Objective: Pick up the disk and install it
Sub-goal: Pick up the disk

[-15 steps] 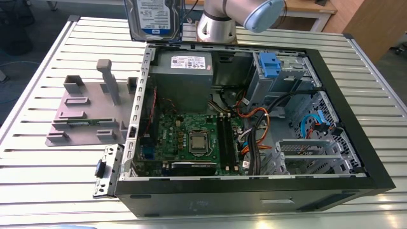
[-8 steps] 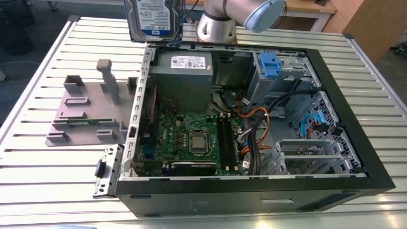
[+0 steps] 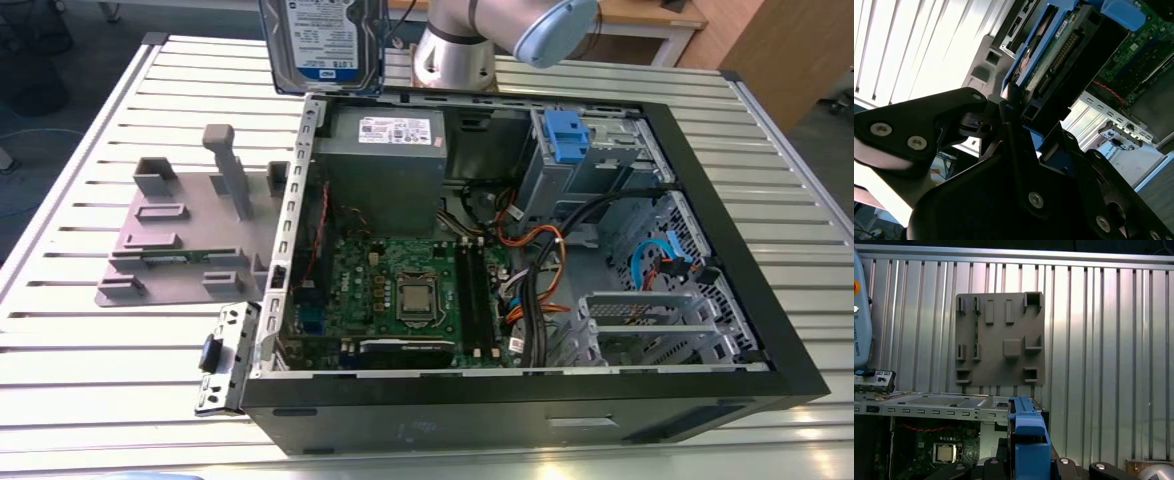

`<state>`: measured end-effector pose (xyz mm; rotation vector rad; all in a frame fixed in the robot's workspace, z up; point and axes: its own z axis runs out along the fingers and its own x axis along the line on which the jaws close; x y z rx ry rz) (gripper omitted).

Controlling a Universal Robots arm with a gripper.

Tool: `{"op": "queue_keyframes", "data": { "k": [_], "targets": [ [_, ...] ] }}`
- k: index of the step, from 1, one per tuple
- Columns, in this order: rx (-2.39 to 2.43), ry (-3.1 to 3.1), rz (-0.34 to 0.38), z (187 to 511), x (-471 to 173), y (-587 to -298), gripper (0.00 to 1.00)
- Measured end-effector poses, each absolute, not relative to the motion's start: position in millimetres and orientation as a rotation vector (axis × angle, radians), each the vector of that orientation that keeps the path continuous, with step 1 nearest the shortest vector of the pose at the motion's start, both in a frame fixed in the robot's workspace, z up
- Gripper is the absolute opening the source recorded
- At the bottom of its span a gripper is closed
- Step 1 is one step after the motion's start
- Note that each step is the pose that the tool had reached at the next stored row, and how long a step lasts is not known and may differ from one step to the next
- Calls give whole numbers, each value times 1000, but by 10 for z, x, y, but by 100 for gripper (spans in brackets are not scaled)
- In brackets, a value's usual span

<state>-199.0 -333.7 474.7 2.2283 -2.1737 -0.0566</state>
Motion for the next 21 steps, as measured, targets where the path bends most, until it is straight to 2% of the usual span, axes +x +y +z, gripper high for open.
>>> {"op": "queue_keyframes", "data": {
  "k": [21],
  "targets": [
    [2228, -2174, -56, 4737, -1910, -3345, 37]
  ]
}}
